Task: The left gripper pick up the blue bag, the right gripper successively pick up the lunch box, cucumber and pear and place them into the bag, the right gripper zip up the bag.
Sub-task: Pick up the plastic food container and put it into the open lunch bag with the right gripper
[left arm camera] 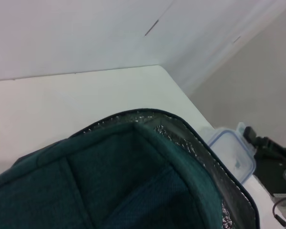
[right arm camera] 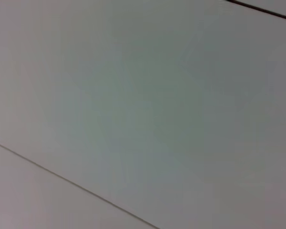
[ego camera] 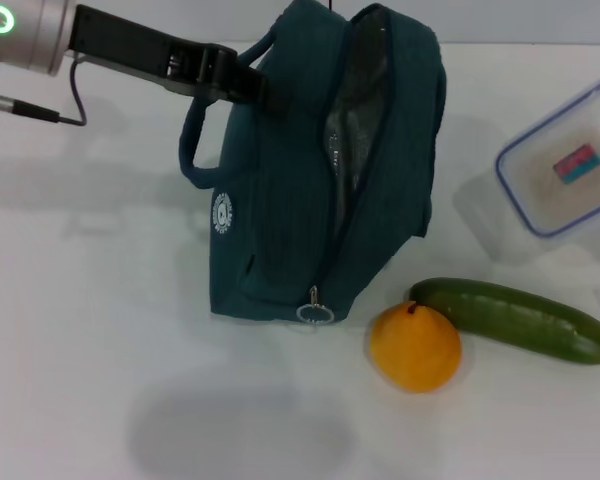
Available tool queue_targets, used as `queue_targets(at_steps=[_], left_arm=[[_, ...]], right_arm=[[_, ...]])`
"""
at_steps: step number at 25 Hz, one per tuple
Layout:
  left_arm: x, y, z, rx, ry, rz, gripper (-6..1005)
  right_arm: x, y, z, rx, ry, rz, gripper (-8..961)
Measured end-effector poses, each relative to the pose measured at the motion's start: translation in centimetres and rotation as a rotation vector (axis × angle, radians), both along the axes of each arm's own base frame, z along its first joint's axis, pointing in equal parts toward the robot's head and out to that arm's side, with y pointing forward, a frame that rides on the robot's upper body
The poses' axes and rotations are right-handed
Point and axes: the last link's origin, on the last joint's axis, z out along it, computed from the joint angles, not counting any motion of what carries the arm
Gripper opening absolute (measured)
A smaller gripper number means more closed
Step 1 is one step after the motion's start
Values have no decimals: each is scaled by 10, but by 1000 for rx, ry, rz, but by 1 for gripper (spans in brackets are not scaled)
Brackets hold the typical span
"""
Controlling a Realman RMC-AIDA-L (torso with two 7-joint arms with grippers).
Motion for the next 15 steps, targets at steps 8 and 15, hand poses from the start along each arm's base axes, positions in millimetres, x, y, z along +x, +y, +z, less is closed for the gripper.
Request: queue_targets(at_steps=[8,15], left_arm=[[9,2,-5,-18,5,-14,50],[11,2,-7,-27,8,-3,51]], right_arm=[[-19,6,15,79,47,105,115],[-28,9,24,125,68,158,118]])
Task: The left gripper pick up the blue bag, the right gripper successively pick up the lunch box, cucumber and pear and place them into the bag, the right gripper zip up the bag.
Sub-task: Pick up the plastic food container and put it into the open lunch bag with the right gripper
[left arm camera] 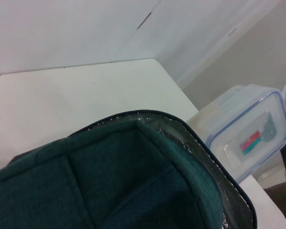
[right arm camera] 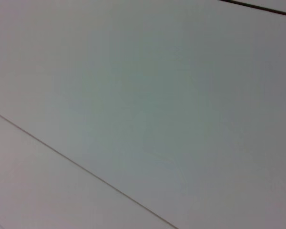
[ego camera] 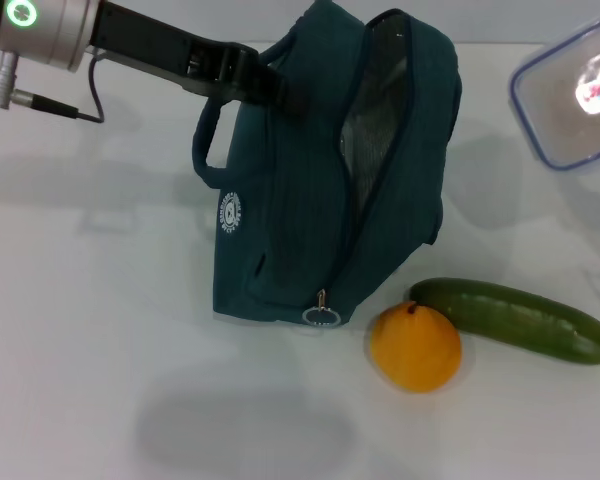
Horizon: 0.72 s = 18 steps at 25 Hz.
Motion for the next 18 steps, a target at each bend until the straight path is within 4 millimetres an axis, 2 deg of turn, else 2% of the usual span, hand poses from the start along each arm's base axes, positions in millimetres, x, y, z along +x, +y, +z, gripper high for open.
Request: queue_targets(at_steps=[18], left_arm=[[11,2,-12,-29,40,-8,51]], right_arm=[[-27,11,8,45,28,132,125]])
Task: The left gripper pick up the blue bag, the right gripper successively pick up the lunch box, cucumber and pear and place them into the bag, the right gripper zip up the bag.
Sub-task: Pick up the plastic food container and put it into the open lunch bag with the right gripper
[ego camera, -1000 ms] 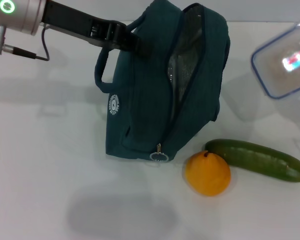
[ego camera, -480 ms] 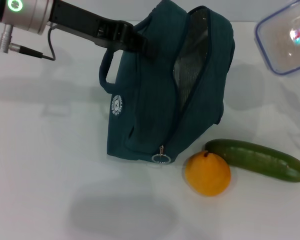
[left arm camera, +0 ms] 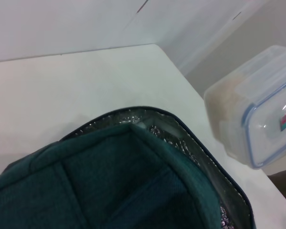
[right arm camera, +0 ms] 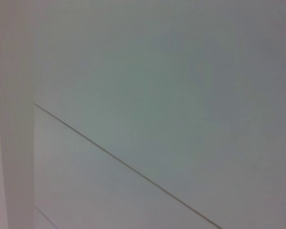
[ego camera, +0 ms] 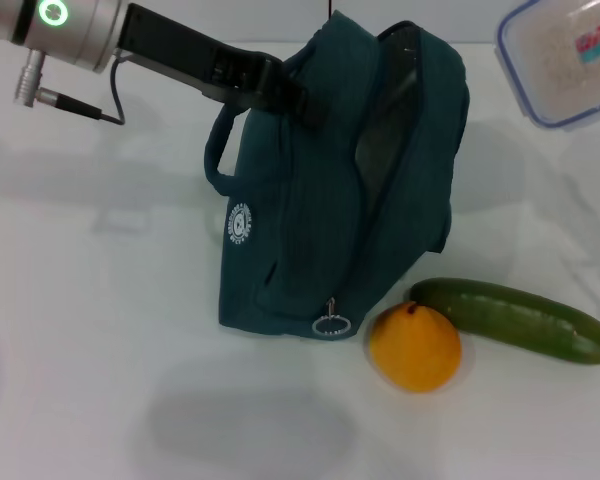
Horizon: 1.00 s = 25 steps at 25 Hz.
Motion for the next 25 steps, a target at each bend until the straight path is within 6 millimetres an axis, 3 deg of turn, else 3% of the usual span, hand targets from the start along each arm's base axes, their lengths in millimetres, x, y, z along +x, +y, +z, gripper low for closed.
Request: queue_targets(at_steps=[25], left_arm=[[22,15,-15,74,52,-53,50]], right_arm=[[-30,15,2,22,40,109,134]])
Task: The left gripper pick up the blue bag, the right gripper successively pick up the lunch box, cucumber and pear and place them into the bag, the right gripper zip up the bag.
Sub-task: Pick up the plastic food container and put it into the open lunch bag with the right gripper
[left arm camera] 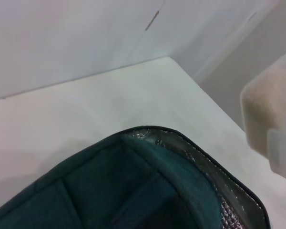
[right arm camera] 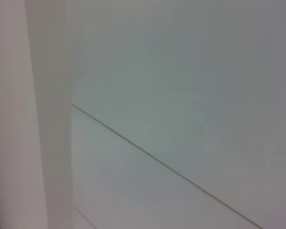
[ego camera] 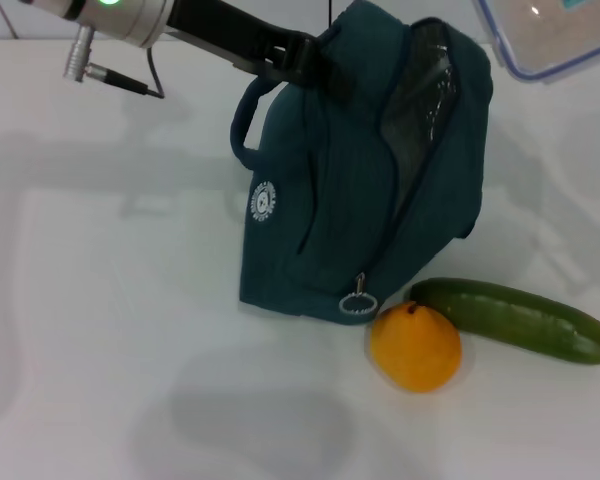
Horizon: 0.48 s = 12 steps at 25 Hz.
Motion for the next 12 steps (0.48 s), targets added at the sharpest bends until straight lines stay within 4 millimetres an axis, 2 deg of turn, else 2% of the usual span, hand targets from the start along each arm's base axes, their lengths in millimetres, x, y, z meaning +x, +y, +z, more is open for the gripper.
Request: queue_targets(at_steps=[6,12], left_arm=[[5,5,-2,31,2,-10,50],[10,5,-4,21,-15,-13,50]], right_arm=[[-7,7,-6,-26,1,2,137],[-6,12,-14,-62,-25,-37,139]])
